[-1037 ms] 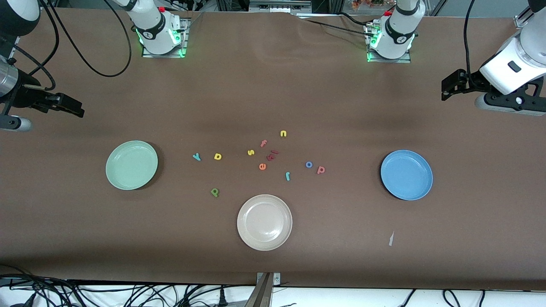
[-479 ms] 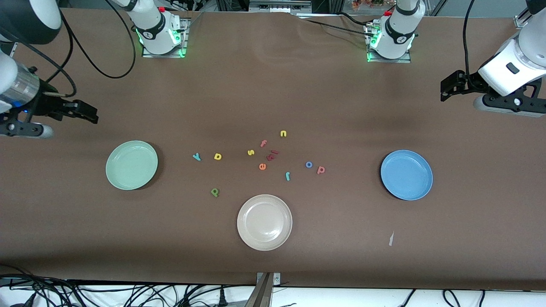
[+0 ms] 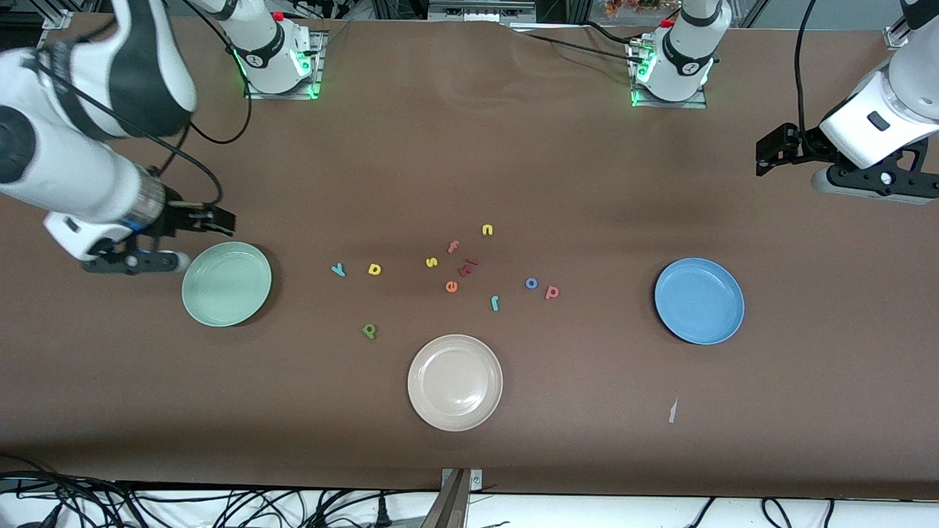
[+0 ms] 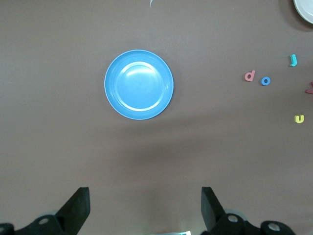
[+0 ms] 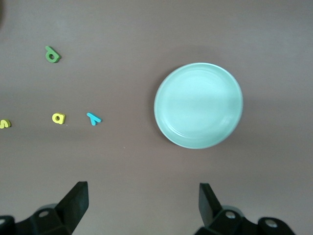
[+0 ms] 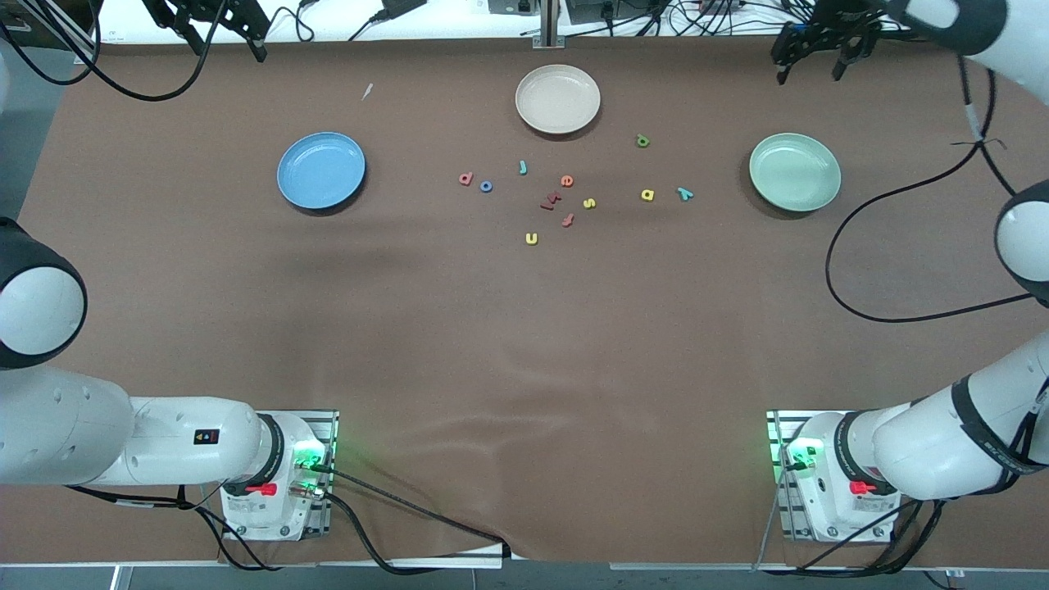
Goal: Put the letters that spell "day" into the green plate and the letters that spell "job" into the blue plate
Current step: 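Move the right gripper toward the letters while the left gripper follows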
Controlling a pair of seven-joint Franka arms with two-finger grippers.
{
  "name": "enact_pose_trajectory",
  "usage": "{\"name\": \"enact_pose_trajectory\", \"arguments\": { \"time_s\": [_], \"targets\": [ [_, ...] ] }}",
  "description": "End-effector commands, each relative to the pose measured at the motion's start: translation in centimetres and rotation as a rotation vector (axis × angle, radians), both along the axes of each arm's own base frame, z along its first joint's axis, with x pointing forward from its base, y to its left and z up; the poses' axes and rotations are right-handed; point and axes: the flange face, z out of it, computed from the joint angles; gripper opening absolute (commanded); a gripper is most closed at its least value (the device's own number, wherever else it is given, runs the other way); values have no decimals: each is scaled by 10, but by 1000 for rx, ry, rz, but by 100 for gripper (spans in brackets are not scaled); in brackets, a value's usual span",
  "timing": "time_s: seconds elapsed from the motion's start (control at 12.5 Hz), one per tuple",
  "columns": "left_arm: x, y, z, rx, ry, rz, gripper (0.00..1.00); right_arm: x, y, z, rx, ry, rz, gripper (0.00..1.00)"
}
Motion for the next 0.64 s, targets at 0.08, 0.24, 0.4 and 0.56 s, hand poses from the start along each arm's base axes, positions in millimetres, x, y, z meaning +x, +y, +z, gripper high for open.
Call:
{"name": "enact_pose_trajectory", "arguments": {
  "time_s": [0.08, 0.24, 0.4, 0.56],
  "targets": [
    [14, -24, -24, 6, 42, -61, 100, 11, 42, -45, 5, -2, 40, 100],
    [22, -44, -51, -41, 94, -83, 100, 13, 54, -68, 8, -2, 54, 100],
    [33, -57, -88, -112, 169, -87, 100, 7, 64, -95, 21, -33, 73, 100],
    [42, -60, -121, -129, 228, -83, 100, -6, 73, -132, 40, -74, 110, 100]
  ]
}}
